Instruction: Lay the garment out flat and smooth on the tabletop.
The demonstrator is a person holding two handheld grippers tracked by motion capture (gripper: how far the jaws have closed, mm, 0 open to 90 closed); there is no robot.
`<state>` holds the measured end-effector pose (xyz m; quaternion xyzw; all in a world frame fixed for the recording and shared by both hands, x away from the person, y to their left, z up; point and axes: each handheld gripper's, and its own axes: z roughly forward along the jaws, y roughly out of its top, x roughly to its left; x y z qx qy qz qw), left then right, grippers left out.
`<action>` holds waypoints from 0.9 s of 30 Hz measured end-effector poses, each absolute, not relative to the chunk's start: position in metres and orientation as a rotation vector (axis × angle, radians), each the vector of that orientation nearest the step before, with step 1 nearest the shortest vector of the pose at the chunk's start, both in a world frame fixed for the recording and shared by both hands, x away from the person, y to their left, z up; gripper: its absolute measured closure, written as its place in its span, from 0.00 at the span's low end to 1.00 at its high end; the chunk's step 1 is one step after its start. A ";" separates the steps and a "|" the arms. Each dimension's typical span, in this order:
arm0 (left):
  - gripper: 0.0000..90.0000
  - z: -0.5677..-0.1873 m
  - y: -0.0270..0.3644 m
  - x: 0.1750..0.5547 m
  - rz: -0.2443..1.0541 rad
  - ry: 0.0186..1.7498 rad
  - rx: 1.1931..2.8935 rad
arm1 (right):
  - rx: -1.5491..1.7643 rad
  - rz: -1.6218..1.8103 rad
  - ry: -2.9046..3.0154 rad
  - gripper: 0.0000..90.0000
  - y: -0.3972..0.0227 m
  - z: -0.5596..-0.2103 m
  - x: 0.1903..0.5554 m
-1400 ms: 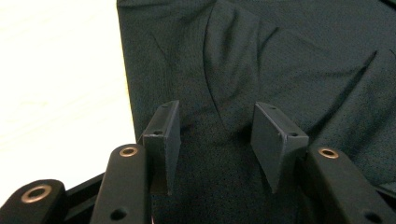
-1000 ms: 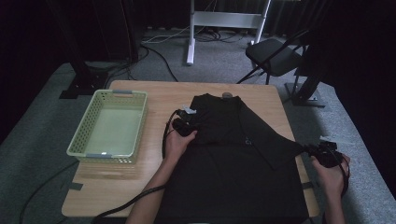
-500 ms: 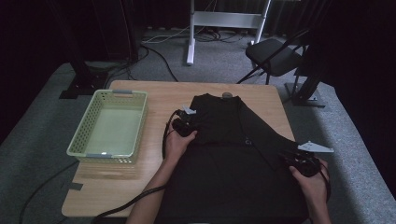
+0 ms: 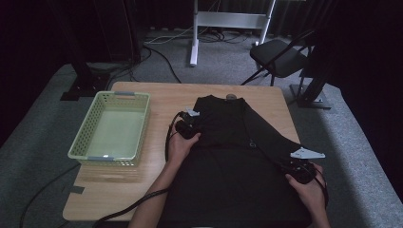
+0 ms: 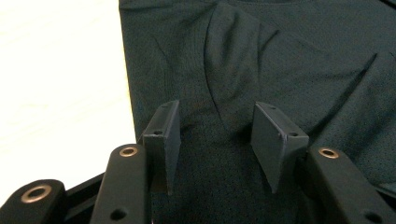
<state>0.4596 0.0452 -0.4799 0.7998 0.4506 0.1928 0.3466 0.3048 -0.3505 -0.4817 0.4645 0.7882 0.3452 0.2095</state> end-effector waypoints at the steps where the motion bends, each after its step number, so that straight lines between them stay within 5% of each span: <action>1: 0.60 -0.480 0.045 0.460 0.500 1.169 2.077 | 1.298 0.962 2.189 0.75 -0.352 -0.482 0.306; 8: 0.60 -0.480 0.046 0.463 0.501 1.167 2.076 | 1.320 0.950 2.169 0.91 -0.364 -0.481 0.313; 27: 0.60 -0.481 0.046 0.463 0.504 1.167 2.062 | 1.427 0.881 2.041 0.97 -0.401 -0.478 0.352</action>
